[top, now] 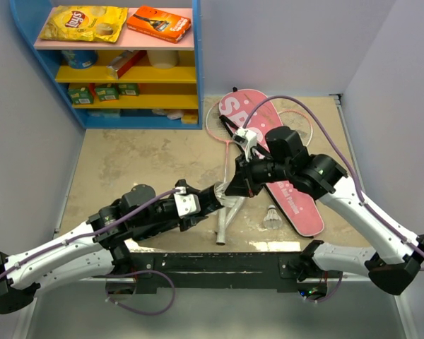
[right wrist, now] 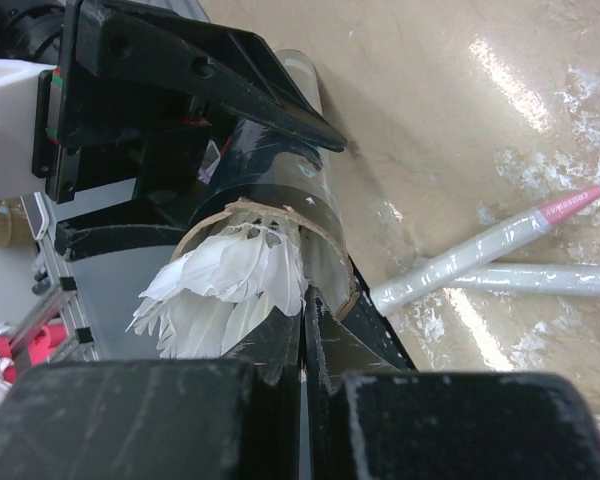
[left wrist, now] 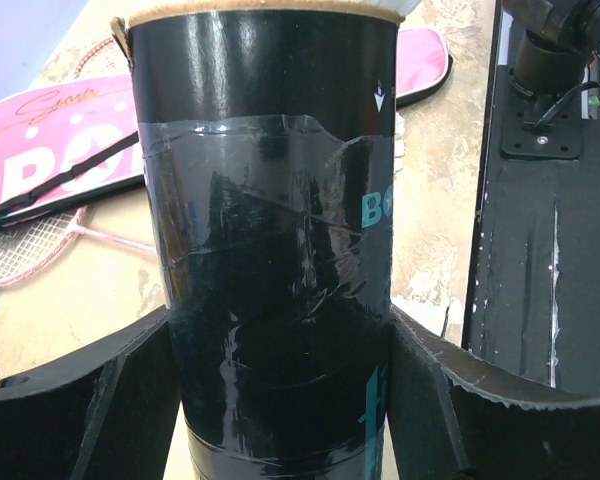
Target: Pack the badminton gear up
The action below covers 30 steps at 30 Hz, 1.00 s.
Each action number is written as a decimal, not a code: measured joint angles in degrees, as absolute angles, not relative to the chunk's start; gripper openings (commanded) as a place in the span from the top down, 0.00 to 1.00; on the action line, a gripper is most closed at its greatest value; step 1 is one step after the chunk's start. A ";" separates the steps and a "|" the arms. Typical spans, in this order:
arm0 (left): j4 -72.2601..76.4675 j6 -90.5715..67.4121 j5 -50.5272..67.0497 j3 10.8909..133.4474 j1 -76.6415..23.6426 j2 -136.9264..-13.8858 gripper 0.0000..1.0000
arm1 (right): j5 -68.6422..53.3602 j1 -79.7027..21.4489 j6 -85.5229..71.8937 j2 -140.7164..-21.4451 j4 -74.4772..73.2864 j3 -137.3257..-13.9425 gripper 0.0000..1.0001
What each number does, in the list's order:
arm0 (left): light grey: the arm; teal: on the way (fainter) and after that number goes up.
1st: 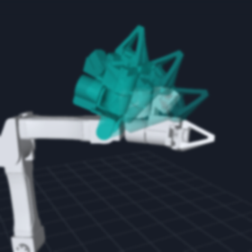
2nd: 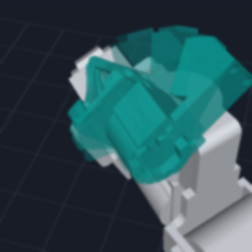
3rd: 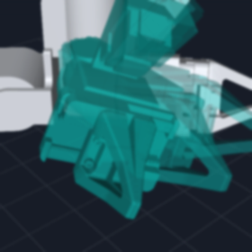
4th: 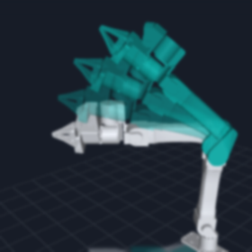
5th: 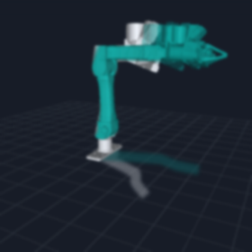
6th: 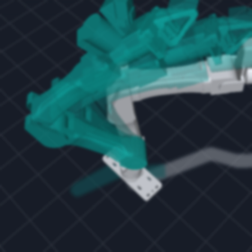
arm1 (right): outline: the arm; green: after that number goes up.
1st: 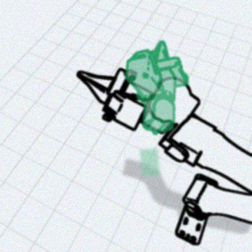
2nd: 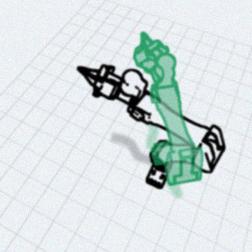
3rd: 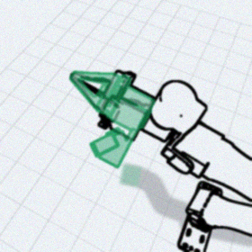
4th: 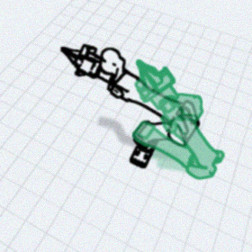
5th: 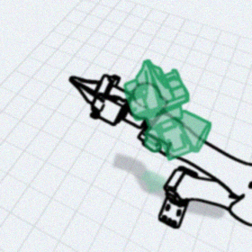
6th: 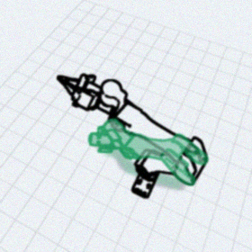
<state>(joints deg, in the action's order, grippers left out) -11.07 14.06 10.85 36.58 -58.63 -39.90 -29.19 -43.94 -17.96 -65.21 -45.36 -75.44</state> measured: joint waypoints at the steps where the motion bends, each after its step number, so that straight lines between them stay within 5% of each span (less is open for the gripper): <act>1: -11.11 14.09 10.85 36.58 -58.63 -39.90 1.00 | -29.02 -44.03 -18.20 -65.30 -45.17 -75.44 1.00; 25: -15.68 14.00 7.75 36.93 -58.13 -41.23 1.00 | -21.58 -50.63 -24.12 -73.06 -35.99 -70.04 1.00; 30: -17.89 13.96 6.90 36.93 -58.06 -41.39 1.00 | -23.62 -50.89 -25.56 -73.87 -31.64 -67.00 0.85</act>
